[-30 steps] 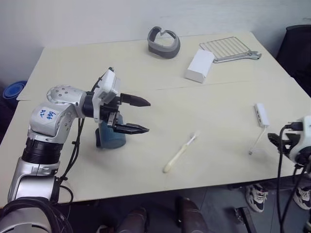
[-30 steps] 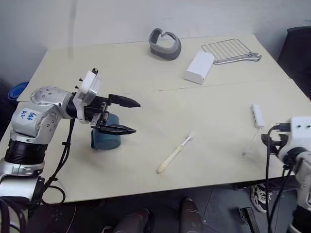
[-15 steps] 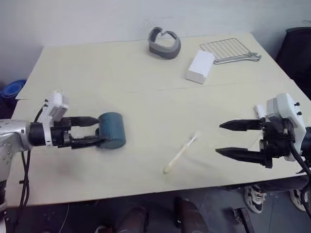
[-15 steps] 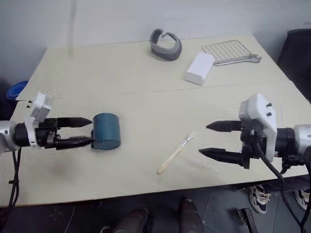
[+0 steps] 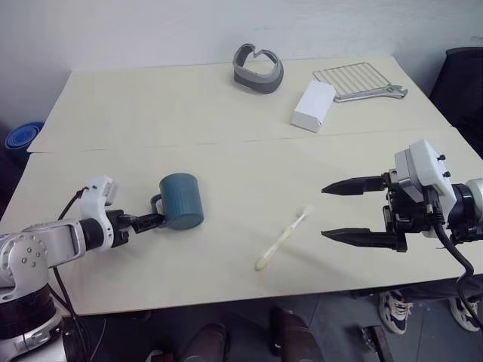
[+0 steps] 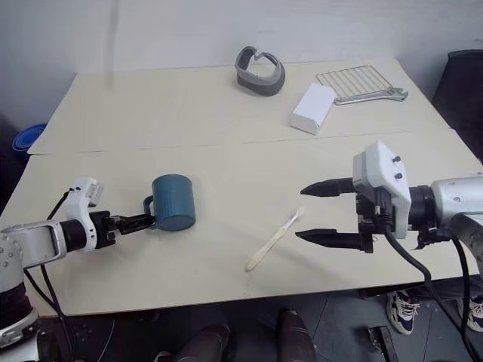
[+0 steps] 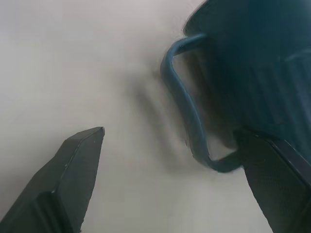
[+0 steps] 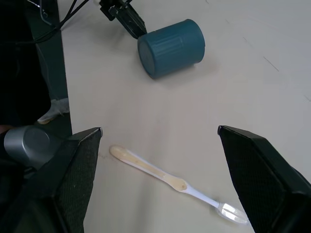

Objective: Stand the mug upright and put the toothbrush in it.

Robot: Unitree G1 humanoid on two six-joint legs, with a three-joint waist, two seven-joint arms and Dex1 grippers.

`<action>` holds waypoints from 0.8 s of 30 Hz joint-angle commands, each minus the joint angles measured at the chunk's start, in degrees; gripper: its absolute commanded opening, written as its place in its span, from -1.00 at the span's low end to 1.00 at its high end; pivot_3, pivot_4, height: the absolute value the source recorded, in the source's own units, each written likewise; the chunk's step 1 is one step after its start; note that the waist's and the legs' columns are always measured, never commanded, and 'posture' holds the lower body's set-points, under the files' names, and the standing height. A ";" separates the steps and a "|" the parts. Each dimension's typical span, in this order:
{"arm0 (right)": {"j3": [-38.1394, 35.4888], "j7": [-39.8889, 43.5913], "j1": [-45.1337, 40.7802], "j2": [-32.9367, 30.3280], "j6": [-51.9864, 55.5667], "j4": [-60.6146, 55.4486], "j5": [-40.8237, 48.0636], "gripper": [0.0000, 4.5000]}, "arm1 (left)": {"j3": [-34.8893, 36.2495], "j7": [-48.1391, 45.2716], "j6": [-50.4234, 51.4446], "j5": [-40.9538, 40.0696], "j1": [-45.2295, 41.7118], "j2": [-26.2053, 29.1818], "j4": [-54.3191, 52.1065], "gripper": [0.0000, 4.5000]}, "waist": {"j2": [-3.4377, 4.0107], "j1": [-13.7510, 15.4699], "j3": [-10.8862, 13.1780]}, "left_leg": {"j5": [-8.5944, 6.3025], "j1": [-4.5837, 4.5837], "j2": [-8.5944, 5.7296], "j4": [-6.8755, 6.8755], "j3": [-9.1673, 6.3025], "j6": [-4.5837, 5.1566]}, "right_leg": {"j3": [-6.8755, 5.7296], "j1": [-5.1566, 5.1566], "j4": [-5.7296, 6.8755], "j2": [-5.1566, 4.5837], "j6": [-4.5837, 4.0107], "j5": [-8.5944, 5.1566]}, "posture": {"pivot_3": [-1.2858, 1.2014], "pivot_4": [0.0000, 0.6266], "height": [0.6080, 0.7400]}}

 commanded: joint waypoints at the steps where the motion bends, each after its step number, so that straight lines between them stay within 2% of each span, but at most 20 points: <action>1: -2.95 -1.57 0.81 -0.48 -0.27 -1.35 1.74 0.77 | 0.39 3.59 -0.15 -0.40 -4.06 3.24 3.60 1.00 | 0.00 -0.09 0.00 | 0.00 0.00 0.00 0.00 0.00 0.00 | 0.00 -0.01 0.01 0.00 -0.01 0.00 | 0.03 -0.52 1.00; 5: -3.44 -4.16 1.91 -0.15 -0.14 -2.95 2.47 0.77 | 0.17 8.20 -0.15 0.14 -7.37 1.69 10.07 1.00 | 0.01 -0.11 -0.01 | 0.00 0.00 -0.04 -0.02 0.00 0.00 | 0.00 -0.01 -0.01 0.02 -0.01 0.00 | 0.03 -0.52 1.00; 10: -4.95 -7.08 3.15 -0.45 0.93 -5.27 5.28 0.77 | -1.57 11.48 -0.15 -2.16 -9.44 -1.10 13.02 1.00 | 0.01 -0.05 -0.01 | 0.00 0.00 -0.04 -0.01 0.00 0.00 | -0.01 -0.01 0.00 -0.01 -0.01 0.00 | 0.03 -0.52 1.00; 19: -5.37 -10.84 3.80 -1.18 1.41 -7.01 7.39 0.77 | -6.82 15.77 -0.15 -10.85 -9.76 0.60 17.70 1.00 | 0.06 1.08 -0.04 | 0.01 0.03 -0.10 0.04 0.00 0.01 | 0.02 0.01 0.04 -0.03 -0.01 0.00 | 0.03 -0.52 1.00; 24: -4.71 -12.19 2.43 -1.35 1.50 -6.81 8.86 0.78 | -13.64 14.95 -0.15 -17.09 -7.91 6.10 18.45 0.48 | 0.15 1.02 -0.09 | 0.01 0.06 -0.09 0.01 0.03 0.01 | 0.06 0.01 0.03 -0.03 -0.01 0.00 | 0.03 -0.52 1.00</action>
